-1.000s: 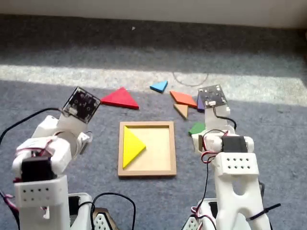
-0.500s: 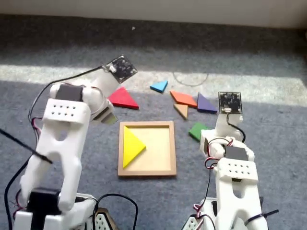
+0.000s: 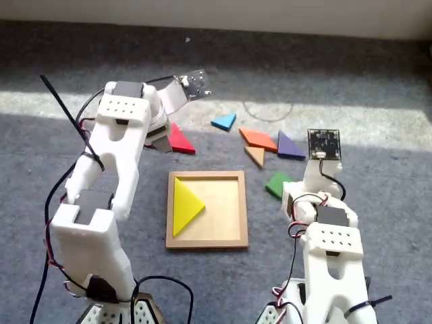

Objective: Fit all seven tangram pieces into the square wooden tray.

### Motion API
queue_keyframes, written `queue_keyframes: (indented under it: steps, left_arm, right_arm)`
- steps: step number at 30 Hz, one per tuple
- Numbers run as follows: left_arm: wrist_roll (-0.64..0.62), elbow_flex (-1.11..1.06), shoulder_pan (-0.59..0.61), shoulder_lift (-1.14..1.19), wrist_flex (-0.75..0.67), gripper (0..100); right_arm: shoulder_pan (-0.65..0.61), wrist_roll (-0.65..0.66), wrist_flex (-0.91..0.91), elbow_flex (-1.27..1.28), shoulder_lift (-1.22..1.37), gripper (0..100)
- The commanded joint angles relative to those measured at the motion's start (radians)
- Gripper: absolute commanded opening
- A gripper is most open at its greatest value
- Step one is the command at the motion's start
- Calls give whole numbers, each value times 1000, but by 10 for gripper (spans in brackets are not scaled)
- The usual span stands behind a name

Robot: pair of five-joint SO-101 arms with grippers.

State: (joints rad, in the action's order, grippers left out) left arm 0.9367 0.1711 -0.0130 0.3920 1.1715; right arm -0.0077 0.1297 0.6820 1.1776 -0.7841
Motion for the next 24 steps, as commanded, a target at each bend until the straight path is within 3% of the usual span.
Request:
queue_keyframes:
  steps: [1, 24]
  left_arm:
    - [37, 168, -18, 113, -8, 300]
    - [35, 527, -21, 582, -9, 294]
  right_arm:
    - [5, -3, -19, -4, -27, 9]
    - [4, -2, -19, -4, -27, 9]
